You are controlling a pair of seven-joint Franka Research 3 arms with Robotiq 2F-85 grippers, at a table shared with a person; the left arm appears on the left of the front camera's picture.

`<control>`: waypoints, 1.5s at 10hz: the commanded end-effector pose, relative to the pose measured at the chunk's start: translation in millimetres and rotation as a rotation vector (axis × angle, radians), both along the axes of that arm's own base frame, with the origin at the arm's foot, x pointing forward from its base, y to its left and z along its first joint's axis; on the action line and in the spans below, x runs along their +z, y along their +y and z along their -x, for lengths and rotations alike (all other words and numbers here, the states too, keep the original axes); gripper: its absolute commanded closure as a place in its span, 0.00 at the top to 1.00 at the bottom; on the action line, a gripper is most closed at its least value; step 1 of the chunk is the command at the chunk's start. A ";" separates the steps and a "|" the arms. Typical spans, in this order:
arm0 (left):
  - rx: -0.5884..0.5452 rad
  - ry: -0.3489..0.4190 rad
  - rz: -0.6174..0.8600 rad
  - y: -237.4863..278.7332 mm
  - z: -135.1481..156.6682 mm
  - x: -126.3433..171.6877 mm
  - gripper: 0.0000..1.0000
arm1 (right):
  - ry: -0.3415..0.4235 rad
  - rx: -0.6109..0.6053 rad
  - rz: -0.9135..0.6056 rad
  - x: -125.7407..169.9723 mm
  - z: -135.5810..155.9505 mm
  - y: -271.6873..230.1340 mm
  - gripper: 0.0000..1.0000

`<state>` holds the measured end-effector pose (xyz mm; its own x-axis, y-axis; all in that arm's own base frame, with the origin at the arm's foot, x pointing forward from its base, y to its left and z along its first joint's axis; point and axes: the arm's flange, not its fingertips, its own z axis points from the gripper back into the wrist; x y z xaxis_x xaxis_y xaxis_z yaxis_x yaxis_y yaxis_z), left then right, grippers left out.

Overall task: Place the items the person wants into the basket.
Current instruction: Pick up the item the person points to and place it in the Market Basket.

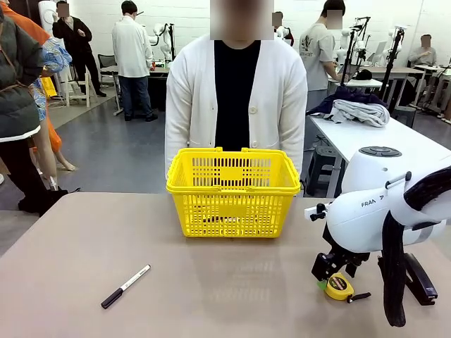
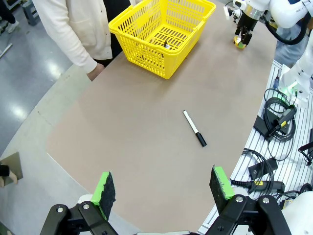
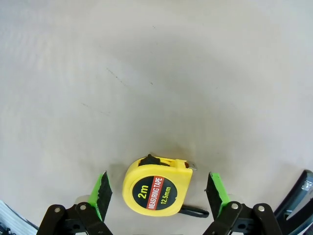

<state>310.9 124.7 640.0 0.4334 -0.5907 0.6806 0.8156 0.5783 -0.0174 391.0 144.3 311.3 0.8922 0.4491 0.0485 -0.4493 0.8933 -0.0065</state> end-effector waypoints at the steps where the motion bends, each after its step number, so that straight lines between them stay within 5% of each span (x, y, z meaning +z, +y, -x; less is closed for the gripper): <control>1: -0.015 -0.008 0.016 0.8 0.9 -0.3 1.00 | -0.004 0.015 0.023 -12.1 9.6 -5.9 1.00; 2: -0.015 -0.008 0.016 0.8 0.9 -0.3 1.00 | -0.004 0.027 0.025 -12.6 10.0 -6.0 0.93; 3: -0.015 -0.008 0.016 0.8 0.9 -0.3 1.00 | -0.006 0.028 0.030 -13.0 10.1 -5.9 0.43; 4: -0.015 -0.008 0.016 0.8 0.9 -0.3 1.00 | -0.008 0.026 0.028 -13.9 10.1 -5.7 0.36; 5: -0.015 -0.008 0.016 0.8 0.9 -0.3 1.00 | -0.006 0.024 0.029 -14.3 10.3 -5.2 0.00; 7: -0.015 -0.008 0.016 0.8 0.9 -0.3 1.00 | -0.005 0.019 0.029 -14.6 9.8 -6.3 0.00; 8: -0.015 -0.008 0.016 0.8 0.9 -0.3 1.00 | -0.003 0.018 0.028 -14.3 9.5 -6.5 0.16; 10: -0.015 -0.008 0.016 0.8 0.9 -0.3 1.00 | -0.018 -0.004 0.022 -0.6 15.6 -3.7 0.00; 15: -0.015 -0.008 0.016 0.8 0.9 -0.3 1.00 | -0.065 -0.018 0.059 216.8 70.1 23.3 0.00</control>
